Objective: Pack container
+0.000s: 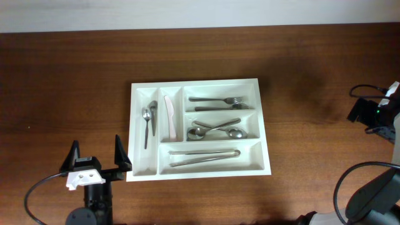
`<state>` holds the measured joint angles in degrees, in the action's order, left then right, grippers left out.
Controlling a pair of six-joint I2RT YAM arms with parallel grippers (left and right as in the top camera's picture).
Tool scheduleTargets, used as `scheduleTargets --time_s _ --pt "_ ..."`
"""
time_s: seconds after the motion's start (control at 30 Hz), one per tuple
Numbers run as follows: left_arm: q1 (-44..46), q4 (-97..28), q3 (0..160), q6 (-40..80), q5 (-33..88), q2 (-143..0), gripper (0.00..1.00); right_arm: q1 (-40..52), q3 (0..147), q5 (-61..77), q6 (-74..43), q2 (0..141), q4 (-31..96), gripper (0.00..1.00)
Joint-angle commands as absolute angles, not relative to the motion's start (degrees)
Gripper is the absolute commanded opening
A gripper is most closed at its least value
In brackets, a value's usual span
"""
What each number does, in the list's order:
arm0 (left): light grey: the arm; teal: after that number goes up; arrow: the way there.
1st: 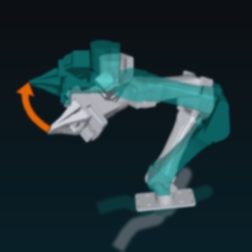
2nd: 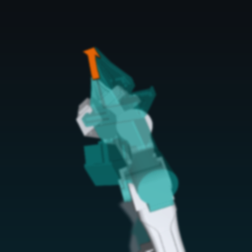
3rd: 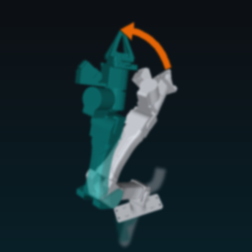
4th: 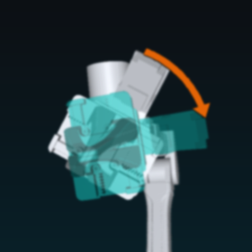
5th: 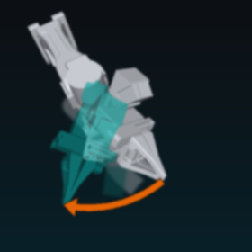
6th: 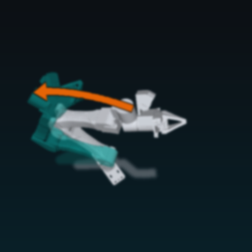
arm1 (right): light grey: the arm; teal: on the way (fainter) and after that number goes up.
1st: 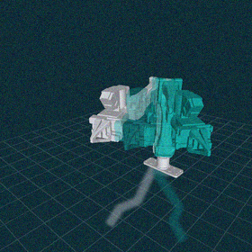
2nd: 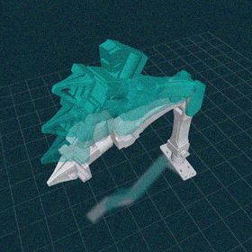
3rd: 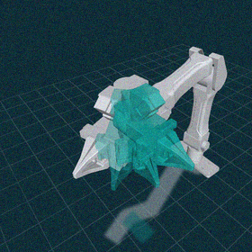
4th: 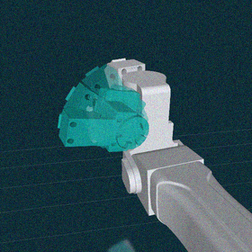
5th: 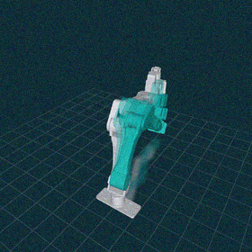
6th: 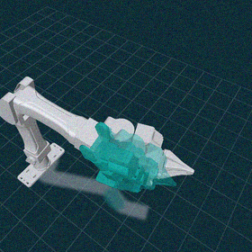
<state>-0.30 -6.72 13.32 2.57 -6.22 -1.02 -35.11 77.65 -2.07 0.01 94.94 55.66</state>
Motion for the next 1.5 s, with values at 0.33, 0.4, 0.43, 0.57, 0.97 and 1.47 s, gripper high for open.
scheduleTargets --time_s 0.33,0.4,0.43,0.57,0.97,1.47 --pt "-1.45 -5.93 5.72 1.58 -11.73 -0.30 0.99 -35.27 77.67 -2.13 -0.45 95.26 55.64 0.99" --pt "-1.45 -4.49 3.95 1.69 -11.09 -0.27 0.99 -35.27 77.67 -2.11 -0.45 95.26 55.64 0.99" --pt "-1.48 -3.07 2.90 1.69 -10.37 -0.27 0.99 -35.27 77.67 -2.11 -0.45 95.26 55.64 0.99" --pt "-1.67 -0.05 0.47 1.69 -7.49 -0.27 0.99 -35.27 77.67 -2.11 -0.45 95.26 55.64 0.99" --pt "-2.83 -4.56 0.51 1.26 -2.55 -0.30 0.99 -35.27 77.67 -2.11 -0.45 95.26 55.64 0.99" --pt "-2.83 -4.56 0.51 1.26 -2.57 -0.30 0.99 -35.27 77.67 -2.11 -0.45 95.26 55.64 0.99"
